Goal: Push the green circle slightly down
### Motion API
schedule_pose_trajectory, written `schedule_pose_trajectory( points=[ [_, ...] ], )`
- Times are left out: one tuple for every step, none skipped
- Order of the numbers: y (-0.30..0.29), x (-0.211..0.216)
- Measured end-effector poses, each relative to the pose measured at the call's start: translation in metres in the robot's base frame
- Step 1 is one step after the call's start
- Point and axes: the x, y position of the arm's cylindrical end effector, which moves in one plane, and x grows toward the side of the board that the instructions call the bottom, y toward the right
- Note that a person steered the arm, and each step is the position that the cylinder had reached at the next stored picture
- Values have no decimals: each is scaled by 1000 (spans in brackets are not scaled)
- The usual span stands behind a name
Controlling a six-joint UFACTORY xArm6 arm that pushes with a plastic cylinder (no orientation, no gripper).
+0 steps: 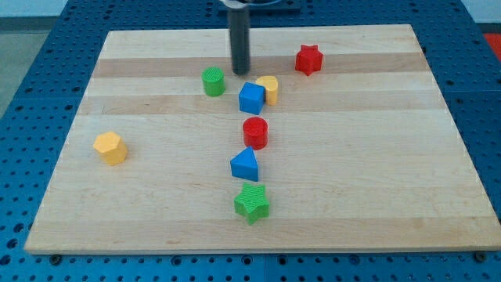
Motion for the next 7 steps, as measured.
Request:
schedule_pose_trajectory(
  points=[
    [-55, 2],
    [-79, 27],
    [-60, 19],
    [-34, 9],
    [-29, 21],
    [-29, 43],
    [-29, 53]
  ],
)
